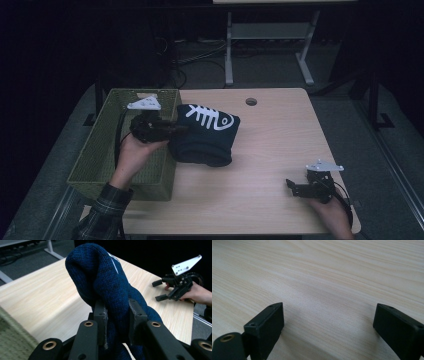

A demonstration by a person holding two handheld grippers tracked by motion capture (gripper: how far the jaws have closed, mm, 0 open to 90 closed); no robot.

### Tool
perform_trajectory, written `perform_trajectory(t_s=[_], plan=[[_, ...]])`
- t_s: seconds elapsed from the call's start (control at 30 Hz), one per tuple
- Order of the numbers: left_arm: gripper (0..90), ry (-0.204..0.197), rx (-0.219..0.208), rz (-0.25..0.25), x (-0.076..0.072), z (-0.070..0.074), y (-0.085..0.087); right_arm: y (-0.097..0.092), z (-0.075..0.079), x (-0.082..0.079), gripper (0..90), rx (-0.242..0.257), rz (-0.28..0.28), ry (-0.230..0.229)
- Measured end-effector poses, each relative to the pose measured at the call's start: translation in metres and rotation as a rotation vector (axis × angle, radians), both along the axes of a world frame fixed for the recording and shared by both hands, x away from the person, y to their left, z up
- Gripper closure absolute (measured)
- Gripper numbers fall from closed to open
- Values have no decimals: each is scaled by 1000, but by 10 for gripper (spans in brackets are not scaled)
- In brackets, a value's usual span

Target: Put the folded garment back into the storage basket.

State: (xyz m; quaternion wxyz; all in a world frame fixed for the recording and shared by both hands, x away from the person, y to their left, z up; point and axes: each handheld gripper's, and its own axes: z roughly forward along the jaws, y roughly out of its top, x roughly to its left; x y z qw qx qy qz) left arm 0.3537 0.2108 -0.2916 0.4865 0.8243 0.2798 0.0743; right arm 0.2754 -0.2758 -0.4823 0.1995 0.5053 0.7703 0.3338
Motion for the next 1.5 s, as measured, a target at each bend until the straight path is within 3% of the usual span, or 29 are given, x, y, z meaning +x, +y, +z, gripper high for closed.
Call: perform_trajectory(t_s=[0.17, 0.47, 1.1, 1.5], plan=[[725, -10, -17, 14, 0, 9, 13, 0, 0, 0, 94, -1, -2, 0], [725, -40, -5, 50, -2, 30, 38, 0, 0, 0, 94, -2, -5, -2], [725, -93, -9, 174, -11, 62, 100, 0, 0, 0, 94, -3, -10, -2], [725, -97, -16, 254, -16, 64, 138, -1, 0, 0, 94, -3, -13, -2]])
